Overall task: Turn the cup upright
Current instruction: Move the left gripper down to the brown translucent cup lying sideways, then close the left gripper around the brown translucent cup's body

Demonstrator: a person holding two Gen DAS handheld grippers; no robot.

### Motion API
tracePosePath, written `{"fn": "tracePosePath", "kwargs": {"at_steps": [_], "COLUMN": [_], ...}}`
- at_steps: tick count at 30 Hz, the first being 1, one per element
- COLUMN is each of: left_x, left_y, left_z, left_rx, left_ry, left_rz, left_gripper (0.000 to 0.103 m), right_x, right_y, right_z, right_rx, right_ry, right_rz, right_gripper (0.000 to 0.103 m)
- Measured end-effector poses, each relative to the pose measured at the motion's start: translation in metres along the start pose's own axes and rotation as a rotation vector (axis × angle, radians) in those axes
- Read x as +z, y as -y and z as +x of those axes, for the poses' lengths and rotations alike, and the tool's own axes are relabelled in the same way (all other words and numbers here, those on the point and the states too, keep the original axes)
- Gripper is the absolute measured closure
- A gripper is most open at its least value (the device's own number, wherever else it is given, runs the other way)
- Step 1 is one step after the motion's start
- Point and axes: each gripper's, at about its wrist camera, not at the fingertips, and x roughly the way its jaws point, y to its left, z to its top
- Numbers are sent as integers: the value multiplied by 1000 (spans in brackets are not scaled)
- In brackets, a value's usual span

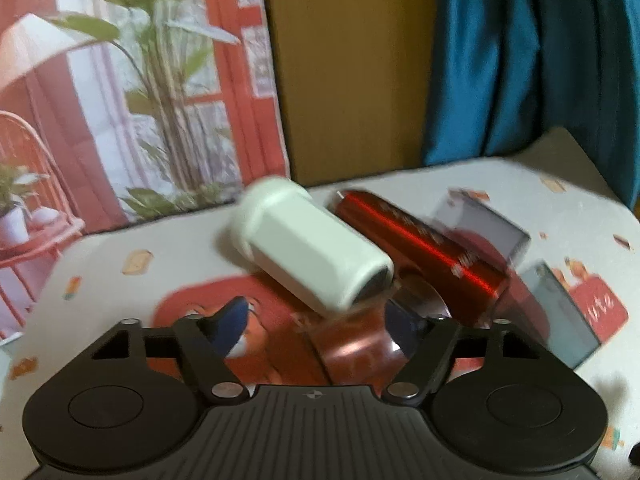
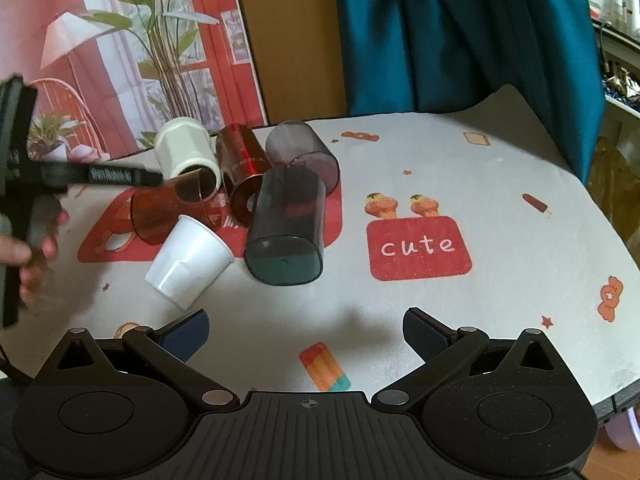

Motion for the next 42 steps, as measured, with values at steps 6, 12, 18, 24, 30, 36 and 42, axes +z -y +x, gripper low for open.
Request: {"fn": "tracePosePath", "kwargs": {"at_steps": [6, 12, 18, 24, 30, 36, 42], "left_x": [-17, -13, -13, -15, -19, -13, -12], "left_y": [24, 36, 35, 32, 27, 22, 9], "left_z": [8, 22, 32, 20, 17, 35, 47], "left_rx": [-35, -74, -105, -112, -104, -125, -169], "left_ry": [13, 14, 14, 15, 16, -27, -52], "left_rz": [167, 245, 237, 215, 166, 128, 52], "left_gripper": [25, 25, 26, 38, 36, 21, 15], "right_x": [-1, -2, -2, -1, -3, -3, -2], "right_y": [8, 10, 16, 13, 10, 12, 15], "right_z": [8, 13, 18, 18, 15, 9, 9], "right_rx": [-4, -8, -17, -8, -2, -10, -19], "right_ry": [-25, -34, -49, -47, -47, -33, -35], "right_rz": [26, 29, 51, 42, 40, 47, 61], "right_gripper": [0, 0, 0, 0, 0, 0, 0]}}
